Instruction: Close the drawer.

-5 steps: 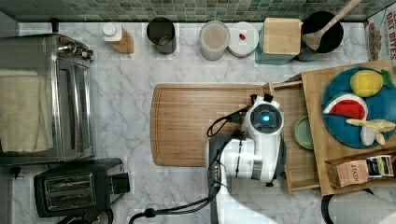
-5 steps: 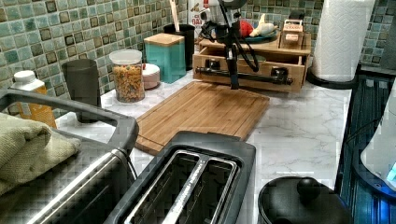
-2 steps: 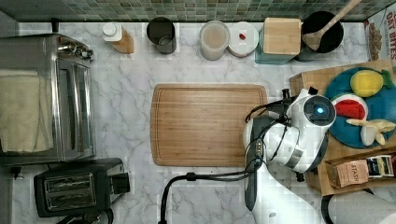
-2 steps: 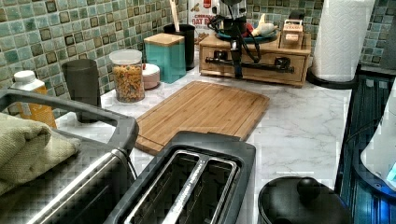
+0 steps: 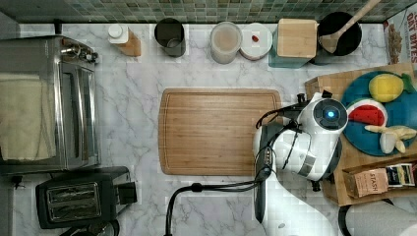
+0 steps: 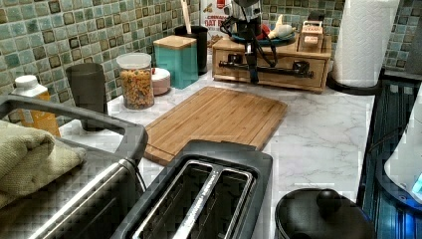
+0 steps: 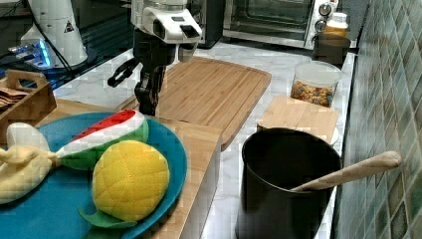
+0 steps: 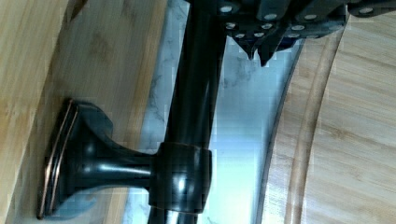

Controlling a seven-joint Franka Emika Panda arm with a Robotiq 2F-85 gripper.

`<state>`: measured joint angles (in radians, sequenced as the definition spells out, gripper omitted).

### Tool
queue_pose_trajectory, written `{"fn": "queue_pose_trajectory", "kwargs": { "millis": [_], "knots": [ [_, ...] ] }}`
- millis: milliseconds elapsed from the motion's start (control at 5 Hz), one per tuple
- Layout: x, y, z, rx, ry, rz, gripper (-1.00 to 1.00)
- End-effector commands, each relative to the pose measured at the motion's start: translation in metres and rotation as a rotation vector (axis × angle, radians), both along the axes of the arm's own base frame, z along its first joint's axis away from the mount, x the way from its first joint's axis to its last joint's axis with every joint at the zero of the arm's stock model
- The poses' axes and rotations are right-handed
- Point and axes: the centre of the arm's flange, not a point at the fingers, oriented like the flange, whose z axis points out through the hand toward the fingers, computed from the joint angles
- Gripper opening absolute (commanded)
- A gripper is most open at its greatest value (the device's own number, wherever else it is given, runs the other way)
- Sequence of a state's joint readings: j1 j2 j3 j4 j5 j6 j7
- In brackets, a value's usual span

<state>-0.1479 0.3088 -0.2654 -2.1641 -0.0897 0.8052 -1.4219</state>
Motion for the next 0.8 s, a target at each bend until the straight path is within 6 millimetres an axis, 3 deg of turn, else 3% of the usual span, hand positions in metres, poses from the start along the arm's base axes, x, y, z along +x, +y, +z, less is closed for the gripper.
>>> {"fn": "queue_pose_trajectory", "kwargs": {
  "millis": [200, 800],
  "knots": [
    [-0.0074, -0.0952, 0.0855, -0.132, -0.181, -0.175, -1.0],
    [-0.0075, -0.0953, 0.0856, -0.132, -0.181, -0.176, -1.0]
  ]
}}
